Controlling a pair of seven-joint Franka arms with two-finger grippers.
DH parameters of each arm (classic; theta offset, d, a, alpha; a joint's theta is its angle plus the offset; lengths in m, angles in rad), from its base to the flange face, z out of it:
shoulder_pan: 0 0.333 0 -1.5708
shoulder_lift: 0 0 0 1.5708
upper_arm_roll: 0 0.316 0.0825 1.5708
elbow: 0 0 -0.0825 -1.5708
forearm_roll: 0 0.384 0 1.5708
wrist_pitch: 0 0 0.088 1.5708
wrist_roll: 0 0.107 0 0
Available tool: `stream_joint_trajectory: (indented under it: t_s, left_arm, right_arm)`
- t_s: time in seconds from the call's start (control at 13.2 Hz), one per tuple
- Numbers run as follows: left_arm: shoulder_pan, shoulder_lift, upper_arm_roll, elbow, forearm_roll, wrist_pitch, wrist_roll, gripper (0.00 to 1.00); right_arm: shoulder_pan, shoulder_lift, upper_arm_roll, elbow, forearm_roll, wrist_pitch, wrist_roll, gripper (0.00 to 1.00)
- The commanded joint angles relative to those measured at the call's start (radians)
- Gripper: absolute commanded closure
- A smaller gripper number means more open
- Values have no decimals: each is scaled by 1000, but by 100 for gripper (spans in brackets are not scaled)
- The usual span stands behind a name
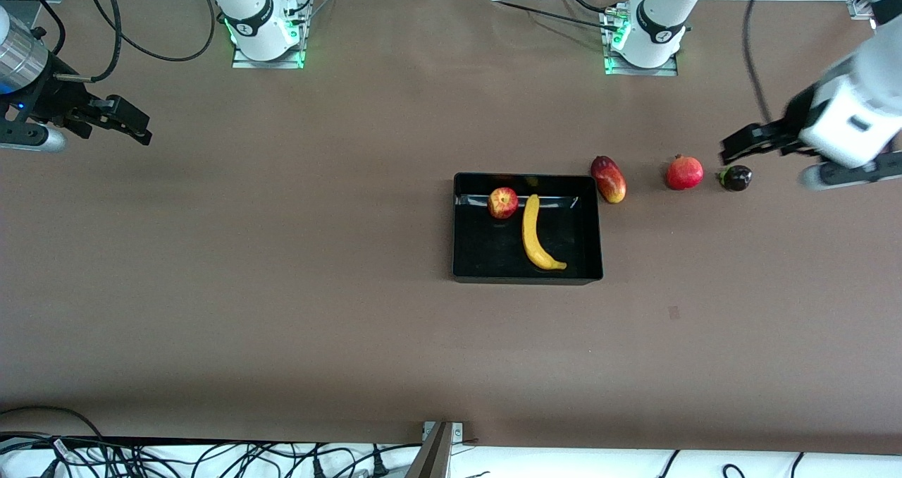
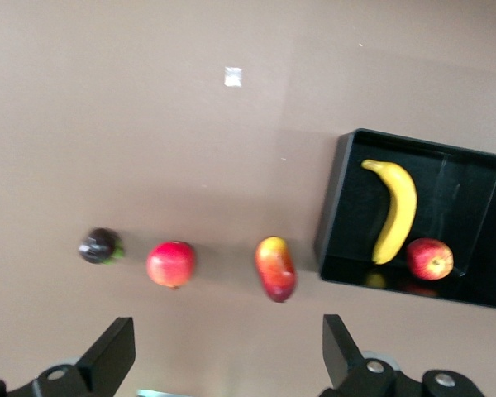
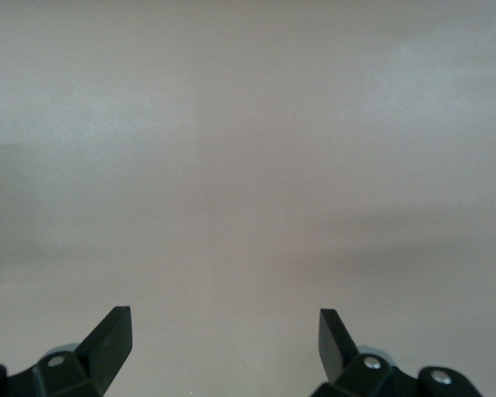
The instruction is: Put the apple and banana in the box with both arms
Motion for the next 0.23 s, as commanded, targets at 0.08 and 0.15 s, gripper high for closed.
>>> stream_joint_trajectory:
  t_s: [0.08,0.15]
  left_arm:
    - [-19,-73,72,-44,-14,-3,133,0]
    - [-17,-74,74,-44,-12,-4,136,0]
  right_arm:
    - [-5,6,4,17,5,-11,-7,0]
    - [-5,4,4,17,5,-12,-7,0]
